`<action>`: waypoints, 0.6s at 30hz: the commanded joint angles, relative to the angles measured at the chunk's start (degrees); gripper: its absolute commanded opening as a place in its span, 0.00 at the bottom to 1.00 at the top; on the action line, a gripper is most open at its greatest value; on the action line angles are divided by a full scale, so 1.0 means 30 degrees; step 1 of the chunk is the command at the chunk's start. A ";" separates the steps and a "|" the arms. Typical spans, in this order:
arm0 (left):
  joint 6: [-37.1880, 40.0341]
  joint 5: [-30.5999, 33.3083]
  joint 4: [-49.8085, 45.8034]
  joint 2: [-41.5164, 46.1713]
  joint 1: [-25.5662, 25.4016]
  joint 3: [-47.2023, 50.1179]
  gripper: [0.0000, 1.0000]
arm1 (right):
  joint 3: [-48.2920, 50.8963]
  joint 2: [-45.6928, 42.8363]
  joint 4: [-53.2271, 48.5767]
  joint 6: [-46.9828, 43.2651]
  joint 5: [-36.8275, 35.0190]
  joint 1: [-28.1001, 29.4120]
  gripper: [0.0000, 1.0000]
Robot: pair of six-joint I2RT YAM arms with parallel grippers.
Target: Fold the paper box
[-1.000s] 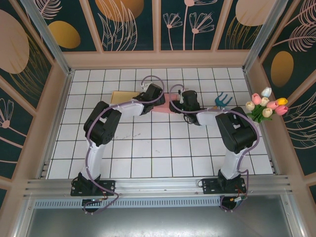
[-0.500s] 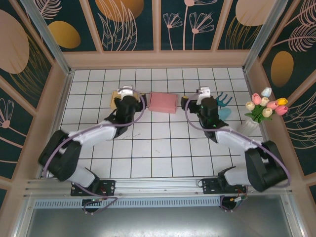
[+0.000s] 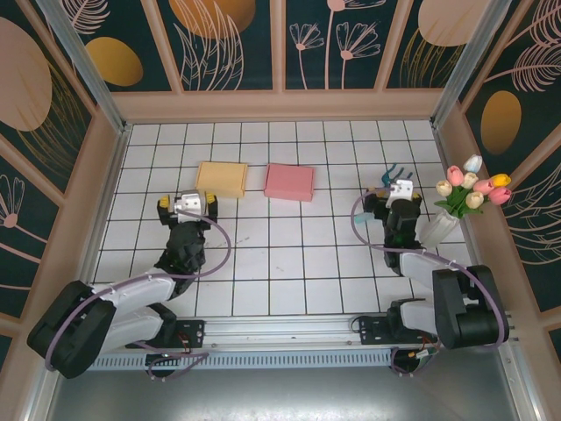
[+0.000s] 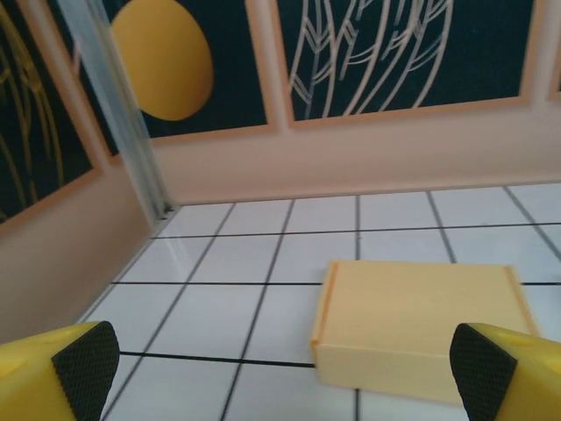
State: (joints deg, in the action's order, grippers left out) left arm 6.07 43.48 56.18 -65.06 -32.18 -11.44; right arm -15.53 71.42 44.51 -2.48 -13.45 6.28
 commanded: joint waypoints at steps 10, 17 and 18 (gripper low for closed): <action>-0.0882 -0.3300 0.5877 -0.4307 0.5038 0.0764 0.98 | 0.2529 0.2601 0.9585 0.0498 0.4125 -0.2057 0.99; -0.1410 -0.5902 0.9741 -0.5642 0.7159 0.2022 0.99 | 0.2720 0.5005 1.2059 0.0874 0.6535 -0.3051 0.99; -0.1797 -0.6288 0.9843 -0.5855 0.7558 0.1998 0.99 | 0.2775 0.5117 1.2273 0.1011 0.6535 -0.3142 0.99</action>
State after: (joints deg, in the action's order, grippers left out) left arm 3.33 28.82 77.71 -80.88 -11.77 -6.57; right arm -8.12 86.13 73.34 -0.05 2.90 -2.28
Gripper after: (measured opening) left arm 0.986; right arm 0.990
